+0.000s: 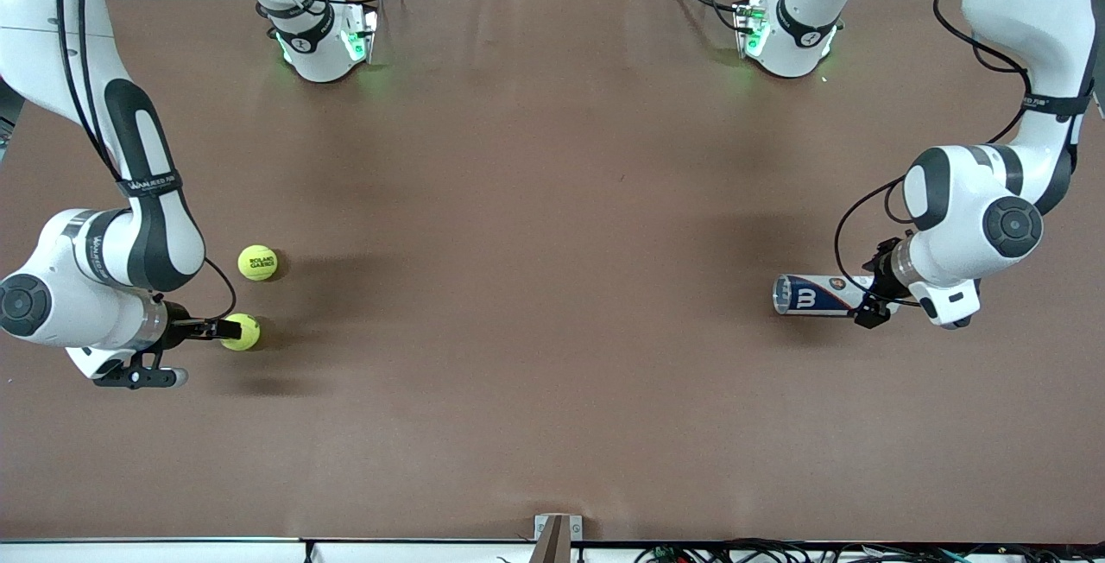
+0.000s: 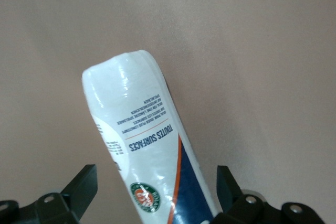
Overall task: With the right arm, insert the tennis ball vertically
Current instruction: 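Grasp the Wilson can with the left gripper while the right gripper grasps a ball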
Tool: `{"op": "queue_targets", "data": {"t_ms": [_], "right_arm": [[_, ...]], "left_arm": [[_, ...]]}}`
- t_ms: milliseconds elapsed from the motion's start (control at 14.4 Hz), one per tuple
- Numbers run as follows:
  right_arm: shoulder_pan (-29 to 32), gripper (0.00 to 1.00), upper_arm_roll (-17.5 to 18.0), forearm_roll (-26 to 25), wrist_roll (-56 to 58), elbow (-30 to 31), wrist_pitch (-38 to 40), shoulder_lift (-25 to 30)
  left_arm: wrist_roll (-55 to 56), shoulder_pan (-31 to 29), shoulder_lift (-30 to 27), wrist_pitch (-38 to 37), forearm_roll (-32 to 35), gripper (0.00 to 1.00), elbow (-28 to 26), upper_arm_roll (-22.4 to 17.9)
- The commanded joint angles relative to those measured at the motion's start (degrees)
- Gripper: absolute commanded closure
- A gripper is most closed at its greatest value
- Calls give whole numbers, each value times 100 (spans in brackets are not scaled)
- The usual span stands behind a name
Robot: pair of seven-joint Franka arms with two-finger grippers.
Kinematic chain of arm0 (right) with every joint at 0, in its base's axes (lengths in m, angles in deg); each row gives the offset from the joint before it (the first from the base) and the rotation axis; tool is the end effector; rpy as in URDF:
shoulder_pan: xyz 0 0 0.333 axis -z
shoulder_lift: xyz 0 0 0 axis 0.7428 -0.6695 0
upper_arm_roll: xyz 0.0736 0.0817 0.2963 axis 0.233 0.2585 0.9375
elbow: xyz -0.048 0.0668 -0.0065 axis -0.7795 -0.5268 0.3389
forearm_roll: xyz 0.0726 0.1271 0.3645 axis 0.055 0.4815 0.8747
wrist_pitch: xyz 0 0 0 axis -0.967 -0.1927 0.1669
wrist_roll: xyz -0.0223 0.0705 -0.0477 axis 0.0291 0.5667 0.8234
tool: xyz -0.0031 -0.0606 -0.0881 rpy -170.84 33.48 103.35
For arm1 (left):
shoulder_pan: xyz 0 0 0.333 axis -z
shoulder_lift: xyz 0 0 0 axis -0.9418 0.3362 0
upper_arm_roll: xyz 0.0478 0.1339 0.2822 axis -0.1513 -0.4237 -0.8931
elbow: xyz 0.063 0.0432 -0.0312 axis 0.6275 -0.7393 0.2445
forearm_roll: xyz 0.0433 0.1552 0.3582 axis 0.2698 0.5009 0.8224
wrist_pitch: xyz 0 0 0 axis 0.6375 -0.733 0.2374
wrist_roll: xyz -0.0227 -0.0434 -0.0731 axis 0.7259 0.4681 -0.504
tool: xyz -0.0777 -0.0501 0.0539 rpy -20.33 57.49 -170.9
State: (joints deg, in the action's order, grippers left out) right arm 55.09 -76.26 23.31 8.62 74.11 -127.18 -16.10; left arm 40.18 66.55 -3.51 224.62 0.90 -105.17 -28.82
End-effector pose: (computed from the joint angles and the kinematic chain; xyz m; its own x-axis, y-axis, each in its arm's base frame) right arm 0.6811 -0.0789 0.2549 0.9942 -0.0170 -0.1061 -0.0175 -0.9998 -0.0031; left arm 0.6053 -0.0014 0.2544 0.3839 0.9232 -0.0195 0.9228 -0.3843 -0.0272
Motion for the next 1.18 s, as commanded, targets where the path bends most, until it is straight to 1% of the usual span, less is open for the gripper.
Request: {"op": "queue_targets", "data": {"t_ms": [0, 139, 486, 764, 1112], "right_arm": [[53, 0, 57, 14, 84, -38, -44, -115], [36, 0, 57, 14, 75, -29, -44, -177], [36, 0, 57, 23, 84, -29, -105, -335], [27, 0, 57, 32, 75, -29, -123, -414], [36, 0, 57, 58, 84, -29, -254, -493]], "left_arm": [[808, 99, 225, 193, 339, 0, 121, 3], [1249, 169, 366, 149, 454, 0, 227, 3], [1584, 196, 498, 131, 481, 0, 183, 3], [1891, 205, 621, 131, 805, 0, 192, 3], [2006, 205, 700, 122, 868, 0, 157, -5]]}}
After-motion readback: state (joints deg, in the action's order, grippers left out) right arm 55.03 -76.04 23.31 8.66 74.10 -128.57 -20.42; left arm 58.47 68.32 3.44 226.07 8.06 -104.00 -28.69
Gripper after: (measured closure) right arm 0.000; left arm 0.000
